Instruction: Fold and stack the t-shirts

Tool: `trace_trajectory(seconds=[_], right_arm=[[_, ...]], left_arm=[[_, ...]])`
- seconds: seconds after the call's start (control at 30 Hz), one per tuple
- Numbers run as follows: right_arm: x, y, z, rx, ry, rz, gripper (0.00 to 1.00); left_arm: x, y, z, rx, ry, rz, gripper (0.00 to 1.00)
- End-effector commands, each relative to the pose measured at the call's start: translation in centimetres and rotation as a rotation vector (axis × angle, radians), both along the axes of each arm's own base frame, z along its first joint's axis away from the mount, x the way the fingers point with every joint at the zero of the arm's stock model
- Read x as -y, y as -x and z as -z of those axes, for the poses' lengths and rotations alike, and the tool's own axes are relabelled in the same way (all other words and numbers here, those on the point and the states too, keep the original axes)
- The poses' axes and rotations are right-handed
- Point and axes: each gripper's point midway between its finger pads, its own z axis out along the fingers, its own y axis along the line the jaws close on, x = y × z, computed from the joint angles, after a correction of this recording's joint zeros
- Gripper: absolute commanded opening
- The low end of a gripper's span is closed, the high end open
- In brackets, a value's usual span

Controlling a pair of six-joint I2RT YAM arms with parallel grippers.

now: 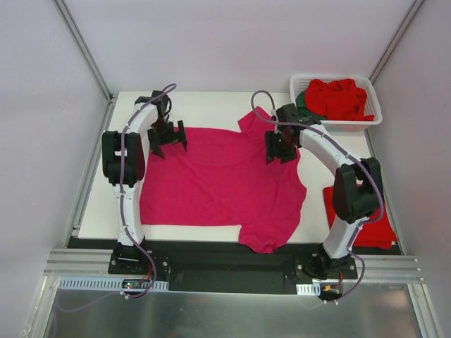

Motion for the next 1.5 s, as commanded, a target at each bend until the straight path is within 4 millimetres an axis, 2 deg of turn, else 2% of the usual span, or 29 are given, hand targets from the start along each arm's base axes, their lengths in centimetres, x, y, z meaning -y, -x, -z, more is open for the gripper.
trace_trajectory(seconds=[0.0,0.07,0.1,0.3,0.33,0.5,0.57,0.67,0.87,1.17,1.47], right_arm=[[3.5,-3.2,-2.1,0.157,0.165,0.093,0.59],[4.3,-4.0,-1.6,0.165,0.217,0.100,0.59],[4.5,-4.3,-0.7,0.147,0.231,0.096,0.59],[4.4,-7.0,0.4,0.142,0.161,0.134,0.59],[4.2,-7.1,1.3,0.114,0.146,0.131,0.59],[4.8,-8.9,1.7,0.094,0.122,0.157,0.59],[4.9,-9.3,2.0,0.079,0.112,0.162,0.59],[5.2,-9.6,2.4,0.067,0.110,0.170,0.59],[4.5,-9.3,3.1,0.023,0.034,0.155,0.59],[3.7,-9.5,2.3,0.020,-0.031,0.147,0.59],[3.0,-9.5,2.6,-0.003,-0.064,0.139,0.59]], left_arm=[[-1.1,-1.3,-2.7,0.073,-0.056,-0.009,0.99],[-1.3,-2.0,-2.8,0.084,-0.060,-0.013,0.99],[-1.6,-2.4,-3.0,0.097,-0.061,-0.023,0.99],[-2.3,-3.6,-2.8,0.108,-0.056,-0.046,0.99],[-2.5,-3.8,-2.8,0.111,-0.054,-0.050,0.99],[-3.8,-5.2,-2.8,0.140,-0.043,-0.081,0.99],[-4.6,-5.6,-2.3,0.135,-0.017,-0.111,0.99],[-4.6,-6.6,-2.5,0.169,0.028,-0.125,0.99],[-4.0,-8.2,-2.5,0.247,0.092,-0.117,0.99],[-4.2,-8.4,-0.4,0.243,0.091,-0.130,0.99],[-4.4,-6.7,2.8,0.165,0.068,-0.135,0.99]])
